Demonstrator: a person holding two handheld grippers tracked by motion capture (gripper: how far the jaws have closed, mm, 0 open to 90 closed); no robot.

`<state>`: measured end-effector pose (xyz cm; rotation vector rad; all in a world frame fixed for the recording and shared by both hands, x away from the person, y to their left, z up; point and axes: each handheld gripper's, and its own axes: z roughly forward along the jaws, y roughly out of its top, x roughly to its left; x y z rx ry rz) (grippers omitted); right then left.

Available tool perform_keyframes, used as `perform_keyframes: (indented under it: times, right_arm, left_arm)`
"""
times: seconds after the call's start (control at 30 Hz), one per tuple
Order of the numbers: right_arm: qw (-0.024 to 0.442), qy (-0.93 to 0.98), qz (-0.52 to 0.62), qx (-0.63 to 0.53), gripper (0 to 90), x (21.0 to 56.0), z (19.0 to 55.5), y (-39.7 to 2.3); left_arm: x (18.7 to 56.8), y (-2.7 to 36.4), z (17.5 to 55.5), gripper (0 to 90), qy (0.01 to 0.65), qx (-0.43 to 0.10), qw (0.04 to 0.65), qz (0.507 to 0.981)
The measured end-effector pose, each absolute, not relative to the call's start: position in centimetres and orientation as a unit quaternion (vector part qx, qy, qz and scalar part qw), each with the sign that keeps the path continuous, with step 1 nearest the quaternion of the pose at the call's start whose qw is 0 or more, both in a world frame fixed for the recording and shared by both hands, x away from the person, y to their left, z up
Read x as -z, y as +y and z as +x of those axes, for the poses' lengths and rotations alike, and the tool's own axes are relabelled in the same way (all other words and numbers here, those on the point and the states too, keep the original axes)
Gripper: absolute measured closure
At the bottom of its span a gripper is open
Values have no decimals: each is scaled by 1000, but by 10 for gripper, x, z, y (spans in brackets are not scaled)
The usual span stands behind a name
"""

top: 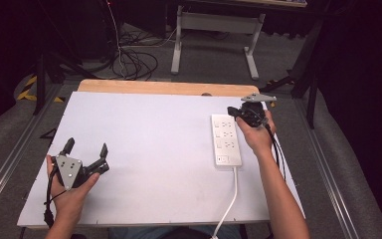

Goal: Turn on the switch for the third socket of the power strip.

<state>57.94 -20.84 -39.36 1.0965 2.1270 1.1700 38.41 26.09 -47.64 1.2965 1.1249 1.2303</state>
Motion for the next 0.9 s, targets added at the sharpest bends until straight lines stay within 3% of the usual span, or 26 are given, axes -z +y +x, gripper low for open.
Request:
perform_keyframes:
  times: [0.9]
  right_arm:
    - [223,792,400,-403,900,411,598,-194]
  left_arm:
    - [477,261,383,68,464,-507,491,536]
